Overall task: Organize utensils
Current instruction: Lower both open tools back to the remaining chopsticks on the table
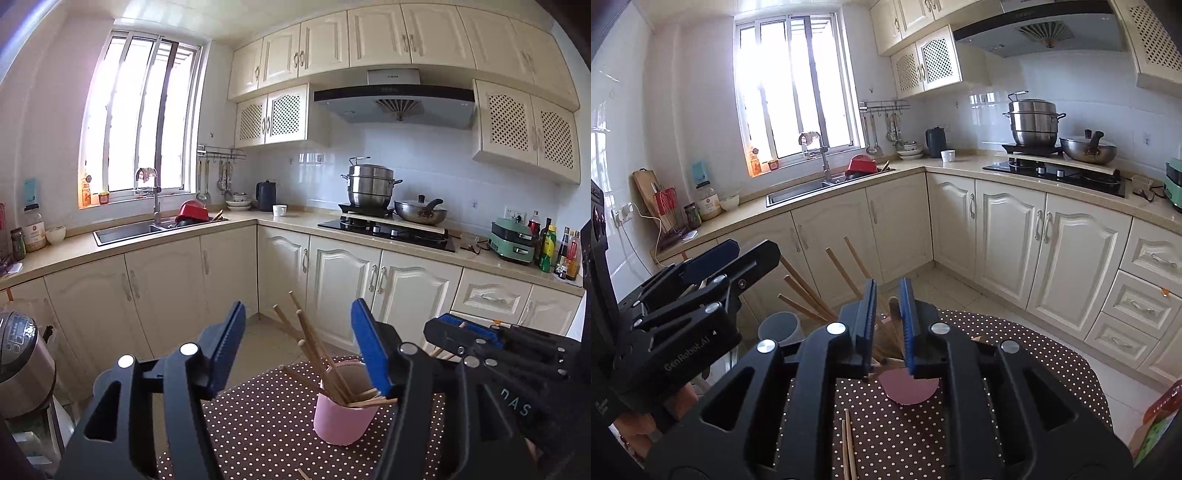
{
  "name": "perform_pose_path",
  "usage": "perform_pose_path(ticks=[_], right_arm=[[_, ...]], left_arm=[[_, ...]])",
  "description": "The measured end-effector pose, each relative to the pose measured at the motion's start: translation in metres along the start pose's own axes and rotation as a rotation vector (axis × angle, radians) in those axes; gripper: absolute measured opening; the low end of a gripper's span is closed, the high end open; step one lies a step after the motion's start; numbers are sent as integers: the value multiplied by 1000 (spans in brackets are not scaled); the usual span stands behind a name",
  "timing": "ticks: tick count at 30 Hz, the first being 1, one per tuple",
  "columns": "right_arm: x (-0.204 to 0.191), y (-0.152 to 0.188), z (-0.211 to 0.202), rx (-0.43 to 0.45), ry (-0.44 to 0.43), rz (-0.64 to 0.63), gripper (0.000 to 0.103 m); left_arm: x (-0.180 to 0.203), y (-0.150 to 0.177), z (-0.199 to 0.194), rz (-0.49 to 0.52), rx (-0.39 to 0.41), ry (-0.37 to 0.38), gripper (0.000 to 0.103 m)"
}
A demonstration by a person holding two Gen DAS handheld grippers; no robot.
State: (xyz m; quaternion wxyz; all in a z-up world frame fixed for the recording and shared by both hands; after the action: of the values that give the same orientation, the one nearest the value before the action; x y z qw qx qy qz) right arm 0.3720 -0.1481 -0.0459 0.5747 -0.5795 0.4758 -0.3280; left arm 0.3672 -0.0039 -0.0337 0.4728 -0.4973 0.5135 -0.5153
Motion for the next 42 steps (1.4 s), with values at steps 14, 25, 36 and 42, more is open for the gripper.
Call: perform_pose_path(ticks=[14,25,36,42], right_arm=[[-13,-19,-51,102,34,-17,36],[-27,-11,-105,165,65,-72,46],[-36,40,-117,75,66,-113,46],[-31,80,-103,-11,73,-110,46]], left_arm=[[2,-24,-54,29,62,-19,61],[10,-24,-110,87,114,-28,67],[-3,30,-121,52,-28,-14,69],[-15,72,-110,3,-163,-6,69]])
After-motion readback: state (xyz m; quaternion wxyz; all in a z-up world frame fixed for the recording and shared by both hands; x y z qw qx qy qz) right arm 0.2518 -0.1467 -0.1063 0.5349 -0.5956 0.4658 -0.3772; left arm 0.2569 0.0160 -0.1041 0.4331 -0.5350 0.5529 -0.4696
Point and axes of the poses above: each gripper's, at about its wrist camera, not at the fingertips, and z roughly the way its jaws point, x to its right, y to its underside, the point moved 5 cm from there along z, roughly the way its jaws point, and after that the axes turned 15 degrees about x, right-handed, at the moved point
